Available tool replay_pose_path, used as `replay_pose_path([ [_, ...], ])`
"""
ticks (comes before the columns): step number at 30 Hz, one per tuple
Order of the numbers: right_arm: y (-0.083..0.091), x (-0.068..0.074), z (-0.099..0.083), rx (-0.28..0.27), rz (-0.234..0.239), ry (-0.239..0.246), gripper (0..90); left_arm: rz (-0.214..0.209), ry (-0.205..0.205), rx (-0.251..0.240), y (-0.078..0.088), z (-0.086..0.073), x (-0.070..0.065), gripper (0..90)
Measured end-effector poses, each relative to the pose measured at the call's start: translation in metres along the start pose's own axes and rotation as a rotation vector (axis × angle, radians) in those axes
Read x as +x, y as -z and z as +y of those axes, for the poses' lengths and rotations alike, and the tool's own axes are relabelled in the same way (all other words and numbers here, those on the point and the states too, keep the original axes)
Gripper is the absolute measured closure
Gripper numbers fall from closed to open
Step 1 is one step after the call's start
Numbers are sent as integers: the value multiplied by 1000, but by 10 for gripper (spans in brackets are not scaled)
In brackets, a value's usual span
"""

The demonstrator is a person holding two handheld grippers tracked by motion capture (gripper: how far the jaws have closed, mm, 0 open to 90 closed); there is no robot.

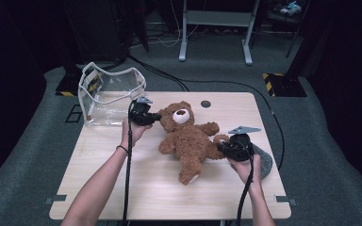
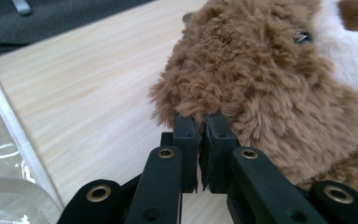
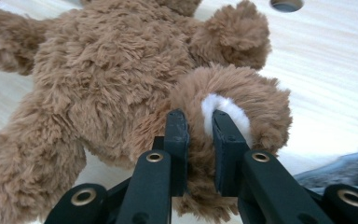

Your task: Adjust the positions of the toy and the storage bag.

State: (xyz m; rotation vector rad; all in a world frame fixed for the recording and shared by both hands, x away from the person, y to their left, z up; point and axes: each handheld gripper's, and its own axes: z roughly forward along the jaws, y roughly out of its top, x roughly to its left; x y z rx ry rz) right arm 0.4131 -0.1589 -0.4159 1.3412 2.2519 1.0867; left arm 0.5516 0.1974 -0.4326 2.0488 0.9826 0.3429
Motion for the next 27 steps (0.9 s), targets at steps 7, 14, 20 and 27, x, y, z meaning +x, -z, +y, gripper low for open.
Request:
replay_pose_path([
  [7,-19,7,-17,40,-1,-2,776,2,65,38,-14,-13,9,806],
  [14,-21,2,-16,34,-7,-12,574,-7,131,25,-4,-15,8,442],
  [20,-18,-6,-9,34,-21,-23,355,-5,120,17,11,-17,2,269],
  [27,-22,-20,7,18,-36,-23,178,-62,88,27,31,-27,-13,156],
])
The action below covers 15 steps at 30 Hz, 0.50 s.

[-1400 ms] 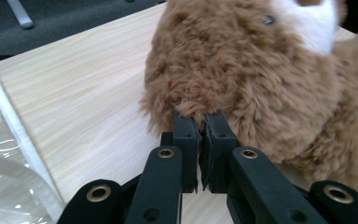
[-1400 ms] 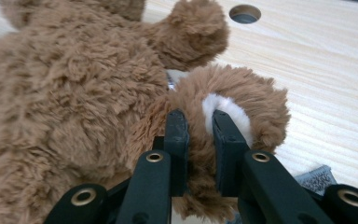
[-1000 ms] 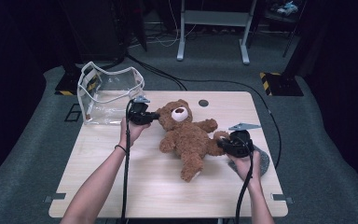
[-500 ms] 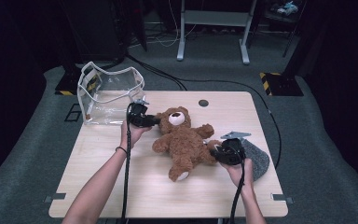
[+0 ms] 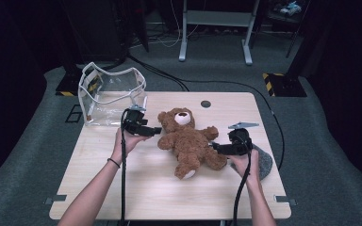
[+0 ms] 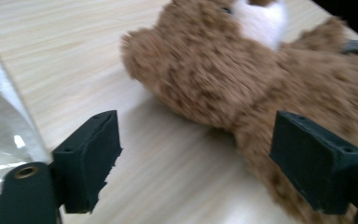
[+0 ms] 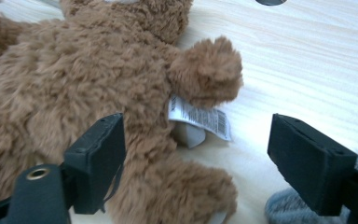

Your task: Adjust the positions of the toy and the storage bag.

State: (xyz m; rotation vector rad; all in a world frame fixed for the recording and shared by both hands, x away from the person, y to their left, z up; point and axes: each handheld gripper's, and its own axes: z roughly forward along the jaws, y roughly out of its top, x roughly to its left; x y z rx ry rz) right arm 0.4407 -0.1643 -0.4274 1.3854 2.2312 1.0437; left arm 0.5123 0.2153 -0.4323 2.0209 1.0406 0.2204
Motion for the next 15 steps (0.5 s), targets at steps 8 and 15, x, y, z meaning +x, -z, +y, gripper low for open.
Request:
replay_pose_path([
  [8,-24,-13,19,31,-8,-7,160,-17,-36,-38,17,-1,-17,142],
  [15,-44,-15,28,65,-19,-27,157,-39,-74,-44,23,-1,-32,116],
])
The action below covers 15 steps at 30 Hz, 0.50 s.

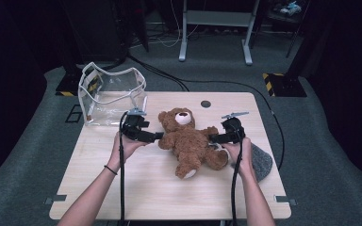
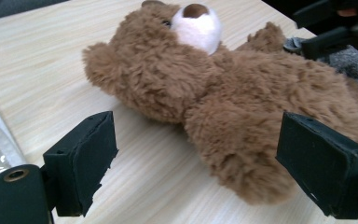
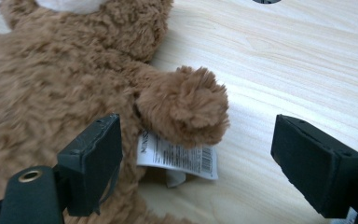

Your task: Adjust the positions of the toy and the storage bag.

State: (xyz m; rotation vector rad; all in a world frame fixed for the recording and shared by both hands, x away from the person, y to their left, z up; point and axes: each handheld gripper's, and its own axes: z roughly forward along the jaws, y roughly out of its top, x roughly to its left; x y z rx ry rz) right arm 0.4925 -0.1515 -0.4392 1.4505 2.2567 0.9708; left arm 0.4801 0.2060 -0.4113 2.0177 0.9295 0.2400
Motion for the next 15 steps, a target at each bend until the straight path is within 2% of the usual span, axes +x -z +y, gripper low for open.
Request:
replay_pose_path([
  [1,-2,-2,1,-3,2,10,159,-5,-7,-1,0,1,-3,114],
  [2,-3,-2,2,-8,0,-6,159,-10,-5,-1,0,1,-7,112],
  [3,-5,-3,4,-2,0,-4,160,-8,-30,-1,-1,2,-9,110],
  [4,-6,-3,5,-7,2,-2,165,-17,-28,3,-3,2,-13,117],
  [6,-9,-2,8,4,3,-4,172,-14,-51,24,-7,2,-17,131],
  [7,-11,-2,9,6,4,-3,178,-18,-45,24,-10,1,-19,145],
  [10,-17,-2,12,-1,2,-5,195,-22,-50,37,-18,-3,-21,161],
  [15,-28,-6,12,33,17,-9,223,-33,-64,57,-27,-10,-22,213],
])
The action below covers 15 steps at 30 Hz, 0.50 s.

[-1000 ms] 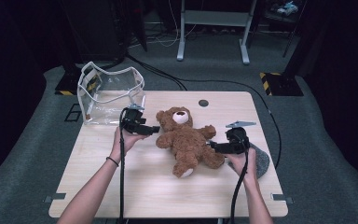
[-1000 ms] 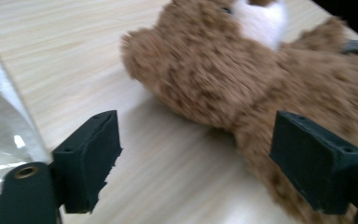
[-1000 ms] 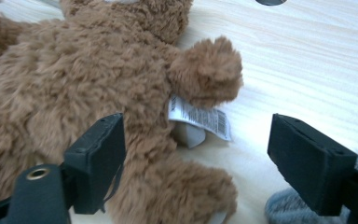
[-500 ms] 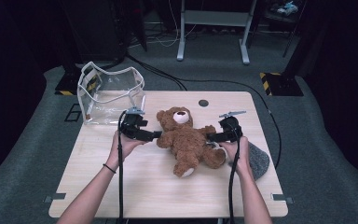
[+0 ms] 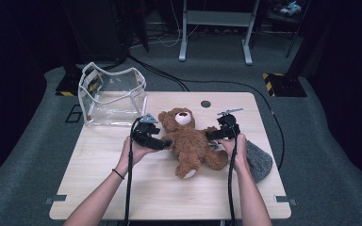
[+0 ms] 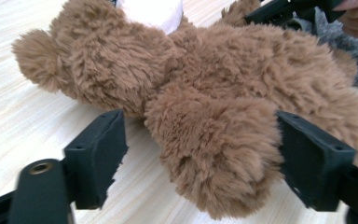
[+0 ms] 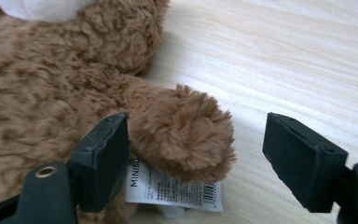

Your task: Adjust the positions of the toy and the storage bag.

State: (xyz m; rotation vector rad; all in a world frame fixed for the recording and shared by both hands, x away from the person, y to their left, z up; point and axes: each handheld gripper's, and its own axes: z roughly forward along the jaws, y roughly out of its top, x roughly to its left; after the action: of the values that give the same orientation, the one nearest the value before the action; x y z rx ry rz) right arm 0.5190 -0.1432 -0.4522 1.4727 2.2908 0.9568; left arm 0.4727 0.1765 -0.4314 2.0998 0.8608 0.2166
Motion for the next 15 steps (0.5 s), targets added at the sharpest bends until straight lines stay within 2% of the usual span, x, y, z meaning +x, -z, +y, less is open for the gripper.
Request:
replay_pose_path([
  [4,-6,-2,-2,7,16,-6,326,-20,-4,2,-6,-6,0,340],
  [7,-8,-4,-4,6,31,1,481,-29,-16,13,-10,-12,-1,490],
  [8,-8,-3,-5,0,31,0,563,-29,-16,13,-10,-12,-1,532],
  [11,-9,-2,-9,-7,29,29,696,-41,-16,19,-12,-19,3,662],
  [15,-7,0,-11,-18,29,34,780,-47,-1,8,-11,-23,8,744],
])
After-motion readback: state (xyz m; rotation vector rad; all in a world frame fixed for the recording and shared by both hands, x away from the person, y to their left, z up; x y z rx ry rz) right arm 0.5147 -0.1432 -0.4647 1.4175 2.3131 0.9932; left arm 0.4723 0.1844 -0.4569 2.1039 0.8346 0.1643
